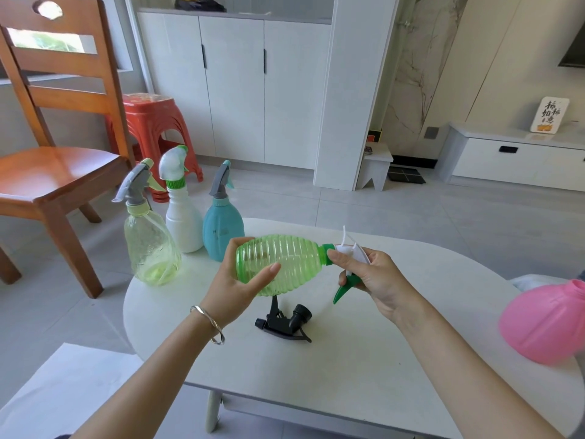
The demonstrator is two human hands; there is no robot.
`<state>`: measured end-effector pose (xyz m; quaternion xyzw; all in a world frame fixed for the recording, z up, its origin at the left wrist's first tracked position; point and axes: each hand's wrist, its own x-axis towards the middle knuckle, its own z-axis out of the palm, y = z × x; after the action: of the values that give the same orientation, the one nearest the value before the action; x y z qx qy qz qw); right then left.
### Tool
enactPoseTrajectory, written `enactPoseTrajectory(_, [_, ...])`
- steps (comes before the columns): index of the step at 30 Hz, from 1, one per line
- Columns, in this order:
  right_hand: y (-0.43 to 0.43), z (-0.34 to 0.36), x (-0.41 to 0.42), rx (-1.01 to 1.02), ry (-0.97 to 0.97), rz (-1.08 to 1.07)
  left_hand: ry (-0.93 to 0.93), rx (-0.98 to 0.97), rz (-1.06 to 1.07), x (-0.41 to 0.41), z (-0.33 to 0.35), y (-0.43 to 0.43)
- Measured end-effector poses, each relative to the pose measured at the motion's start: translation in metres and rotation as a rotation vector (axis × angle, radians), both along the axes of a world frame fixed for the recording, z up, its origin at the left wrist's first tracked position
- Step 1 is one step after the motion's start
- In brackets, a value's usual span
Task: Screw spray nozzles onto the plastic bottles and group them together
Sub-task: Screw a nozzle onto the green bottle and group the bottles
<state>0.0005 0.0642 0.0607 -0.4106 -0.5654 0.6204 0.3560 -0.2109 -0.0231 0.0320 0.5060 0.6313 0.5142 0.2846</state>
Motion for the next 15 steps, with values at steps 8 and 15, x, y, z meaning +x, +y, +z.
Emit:
enactPoseTrajectory(8, [0.003, 0.003, 0.001, 0.112, -0.042, 0.041, -0.432, -0.257, -0.228, -0.017, 0.009, -0.001])
enactPoseTrajectory(15, [0.002, 0.003, -0.010, 0.470, -0.239, -0.175, -0.555, -0.192, -0.256, -0.024, 0.005, -0.006])
